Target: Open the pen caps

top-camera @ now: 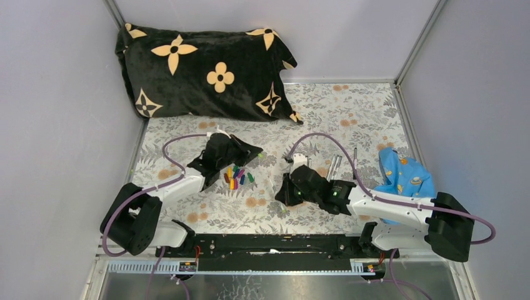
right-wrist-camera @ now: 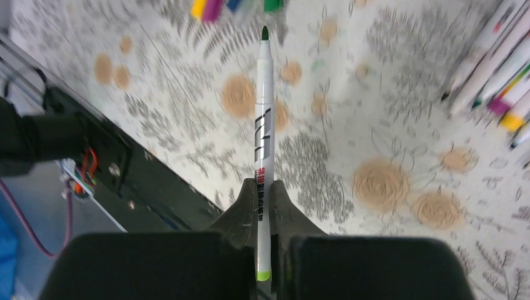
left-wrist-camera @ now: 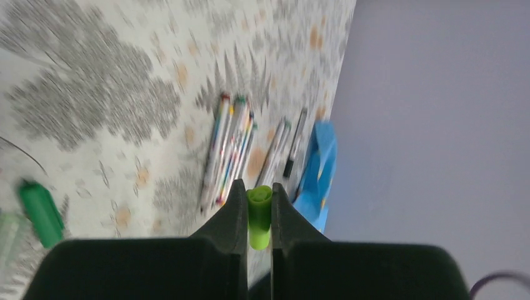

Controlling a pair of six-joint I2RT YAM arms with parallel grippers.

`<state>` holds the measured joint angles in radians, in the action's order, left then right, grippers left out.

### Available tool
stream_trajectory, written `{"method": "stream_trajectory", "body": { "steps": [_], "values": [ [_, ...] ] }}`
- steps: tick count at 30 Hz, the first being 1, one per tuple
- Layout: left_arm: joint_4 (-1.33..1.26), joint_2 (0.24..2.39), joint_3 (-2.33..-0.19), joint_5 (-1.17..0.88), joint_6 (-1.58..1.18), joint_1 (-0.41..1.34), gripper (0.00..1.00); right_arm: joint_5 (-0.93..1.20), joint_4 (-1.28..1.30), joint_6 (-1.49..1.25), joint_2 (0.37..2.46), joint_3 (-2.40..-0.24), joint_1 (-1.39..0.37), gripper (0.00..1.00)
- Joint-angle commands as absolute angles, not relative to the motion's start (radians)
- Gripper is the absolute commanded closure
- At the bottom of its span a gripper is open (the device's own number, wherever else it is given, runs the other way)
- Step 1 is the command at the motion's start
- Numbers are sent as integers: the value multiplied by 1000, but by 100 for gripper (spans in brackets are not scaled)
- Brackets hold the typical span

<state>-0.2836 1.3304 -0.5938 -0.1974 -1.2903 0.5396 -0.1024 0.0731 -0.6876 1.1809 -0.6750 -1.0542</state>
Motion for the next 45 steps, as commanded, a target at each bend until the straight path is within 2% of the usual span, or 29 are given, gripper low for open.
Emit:
{"method": "stream_trajectory", "body": {
  "steps": [1,5,10,15,26,33,37,40,45],
  "values": [
    [-408,1354,-568,-151,-1375,474,100,-77,86,-721,1172,-635,-1095,100],
    [-443,1364,-569,-193,-1399,444,100,-121,102,-731,1157,-628,-1110,100],
    [-78,1347,-734,-118,-1120,450,100,-320,265,-750,1062,-675,-1111,100],
    [164,1375,-787,26,-924,470,100,-530,434,-777,1040,-744,-1080,100],
    [306,1448,-758,257,-832,544,98,-537,429,-705,1173,-770,-798,100],
    [302,1459,-718,287,-830,546,84,-473,372,-613,1300,-812,-677,100],
    [293,1466,-706,288,-831,546,70,-444,332,-585,1348,-817,-639,100],
    [290,1467,-702,290,-831,546,61,-413,307,-569,1389,-824,-614,96],
    [291,1455,-704,290,-832,548,52,-374,284,-547,1462,-850,-605,91]
  ]
}}
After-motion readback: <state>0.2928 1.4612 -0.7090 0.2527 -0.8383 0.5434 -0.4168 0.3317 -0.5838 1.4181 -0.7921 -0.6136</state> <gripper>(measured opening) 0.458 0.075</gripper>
